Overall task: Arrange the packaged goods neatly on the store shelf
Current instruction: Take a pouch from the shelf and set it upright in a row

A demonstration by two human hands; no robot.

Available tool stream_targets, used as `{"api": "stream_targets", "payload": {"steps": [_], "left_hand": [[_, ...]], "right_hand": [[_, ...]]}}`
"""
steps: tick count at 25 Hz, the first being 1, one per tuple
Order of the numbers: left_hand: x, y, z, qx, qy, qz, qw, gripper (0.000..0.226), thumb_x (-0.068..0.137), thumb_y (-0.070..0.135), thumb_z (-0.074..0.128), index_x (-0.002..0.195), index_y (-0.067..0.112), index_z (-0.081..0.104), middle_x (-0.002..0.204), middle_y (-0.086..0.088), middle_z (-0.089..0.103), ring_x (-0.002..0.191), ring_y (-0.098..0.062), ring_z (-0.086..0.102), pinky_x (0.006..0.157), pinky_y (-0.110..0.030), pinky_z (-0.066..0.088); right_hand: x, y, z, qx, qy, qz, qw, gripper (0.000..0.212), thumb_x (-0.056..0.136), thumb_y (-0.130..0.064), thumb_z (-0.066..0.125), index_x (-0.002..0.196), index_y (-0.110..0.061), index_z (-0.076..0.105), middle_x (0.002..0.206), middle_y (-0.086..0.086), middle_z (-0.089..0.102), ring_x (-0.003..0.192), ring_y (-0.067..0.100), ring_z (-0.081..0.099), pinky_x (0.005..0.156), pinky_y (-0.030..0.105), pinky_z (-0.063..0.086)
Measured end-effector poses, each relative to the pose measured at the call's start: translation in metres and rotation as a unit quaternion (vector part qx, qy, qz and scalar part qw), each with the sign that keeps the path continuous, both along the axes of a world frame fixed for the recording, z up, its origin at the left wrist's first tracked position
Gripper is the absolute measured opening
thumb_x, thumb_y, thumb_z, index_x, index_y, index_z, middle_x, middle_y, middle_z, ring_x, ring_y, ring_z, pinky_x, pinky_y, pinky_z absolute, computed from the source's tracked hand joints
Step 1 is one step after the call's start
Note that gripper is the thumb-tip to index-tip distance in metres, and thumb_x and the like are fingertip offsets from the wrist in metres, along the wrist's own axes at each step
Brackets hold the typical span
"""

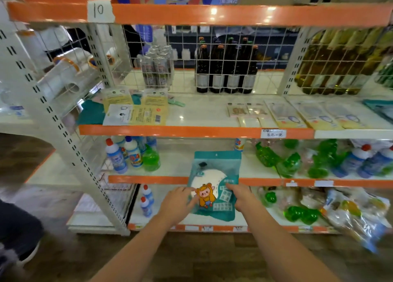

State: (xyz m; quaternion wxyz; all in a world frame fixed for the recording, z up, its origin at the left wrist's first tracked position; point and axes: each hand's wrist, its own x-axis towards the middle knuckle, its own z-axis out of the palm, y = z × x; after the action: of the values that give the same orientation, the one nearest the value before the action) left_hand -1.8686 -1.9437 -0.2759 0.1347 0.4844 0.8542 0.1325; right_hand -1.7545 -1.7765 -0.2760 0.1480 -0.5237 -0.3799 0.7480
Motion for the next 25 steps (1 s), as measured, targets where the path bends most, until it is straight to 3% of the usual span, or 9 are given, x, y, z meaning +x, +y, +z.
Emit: {"api": "stream_targets", "payload": {"steps": [6,16,20,22,25], "left_hand": [[-0.015,0.024,-0.013,0.027,-0.034,0.024,0.999,0.038,0.101,0.035,0.033,0.131,0.018,0.051,0.133,-0.002,0.054,0.120,-0.017,0.050,0.099,-0.030,0.038],[0.020,0.080,-0.024,0.046,-0.043,-0.101,0.993,0.039,0.102,0.035,0.031,0.129,0.017,0.053,0.130,-0.001,0.057,0.118,-0.016,0.053,0.100,-0.032,0.043],[0.042,0.103,-0.026,0.047,-0.046,-0.152,0.986,0.039,0.102,0.035,0.031,0.129,0.018,0.053,0.129,0.002,0.056,0.118,-0.015,0.052,0.100,-0.031,0.043],[0.054,0.116,-0.026,0.046,-0.037,-0.177,0.982,0.037,0.102,0.035,0.031,0.126,0.018,0.055,0.127,0.001,0.058,0.115,-0.015,0.053,0.098,-0.031,0.044],[0.075,0.140,-0.021,0.038,-0.023,-0.213,0.976,0.035,0.101,0.034,0.032,0.117,0.019,0.058,0.120,-0.001,0.062,0.108,-0.018,0.056,0.091,-0.032,0.046]], "right_hand": [[0.050,0.000,-0.012,-0.003,0.008,-0.037,0.999,0.004,0.093,-0.006,0.055,0.097,-0.006,0.057,0.088,0.014,0.065,0.077,0.029,0.062,0.070,0.042,0.052],[0.133,-0.015,-0.012,-0.003,0.031,-0.186,0.982,0.014,0.093,-0.014,0.056,0.103,-0.004,0.057,0.096,0.017,0.066,0.084,0.032,0.063,0.073,0.044,0.052],[0.165,-0.013,-0.004,0.002,0.038,-0.240,0.970,0.017,0.092,-0.013,0.059,0.105,-0.003,0.057,0.100,0.019,0.066,0.089,0.034,0.063,0.084,0.051,0.051],[0.183,-0.009,0.001,0.007,0.045,-0.259,0.965,0.019,0.092,-0.014,0.058,0.107,-0.003,0.056,0.102,0.018,0.066,0.089,0.033,0.063,0.082,0.050,0.052],[0.212,-0.003,0.008,0.015,0.062,-0.278,0.958,0.014,0.095,-0.015,0.053,0.103,-0.004,0.055,0.095,0.016,0.065,0.083,0.030,0.064,0.068,0.043,0.055]]}}
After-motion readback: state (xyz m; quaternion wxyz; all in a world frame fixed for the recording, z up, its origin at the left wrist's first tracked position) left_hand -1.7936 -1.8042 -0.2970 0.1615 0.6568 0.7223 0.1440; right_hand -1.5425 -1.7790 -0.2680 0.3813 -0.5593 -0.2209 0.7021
